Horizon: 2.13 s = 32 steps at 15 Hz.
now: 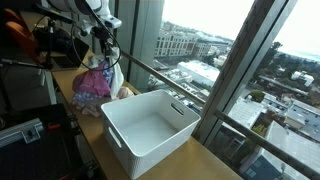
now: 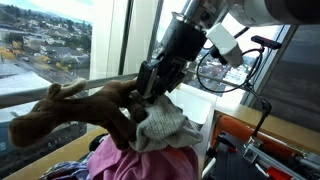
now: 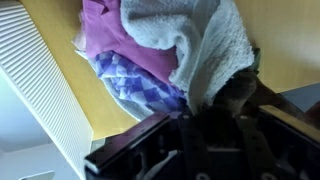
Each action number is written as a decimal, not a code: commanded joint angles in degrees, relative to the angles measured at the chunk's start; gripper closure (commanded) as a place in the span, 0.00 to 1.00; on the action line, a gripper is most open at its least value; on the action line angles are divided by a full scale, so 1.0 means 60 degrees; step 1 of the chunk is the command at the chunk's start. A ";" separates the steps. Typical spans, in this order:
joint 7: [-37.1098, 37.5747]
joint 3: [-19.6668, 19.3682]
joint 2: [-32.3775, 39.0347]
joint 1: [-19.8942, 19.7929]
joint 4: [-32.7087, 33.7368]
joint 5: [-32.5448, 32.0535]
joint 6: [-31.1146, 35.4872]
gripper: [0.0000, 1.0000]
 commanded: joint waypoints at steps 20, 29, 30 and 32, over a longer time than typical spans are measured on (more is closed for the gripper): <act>-0.2901 -0.0275 0.2250 0.1156 0.2402 0.0653 -0.0950 0.23; -0.3429 -0.0093 0.0291 0.1201 0.2166 0.0303 -0.2645 0.00; -0.3541 -0.0188 0.0218 0.1039 0.1985 0.0286 -0.2607 0.00; -0.3671 -0.0340 0.0231 0.0766 0.1672 0.0227 -0.2380 0.00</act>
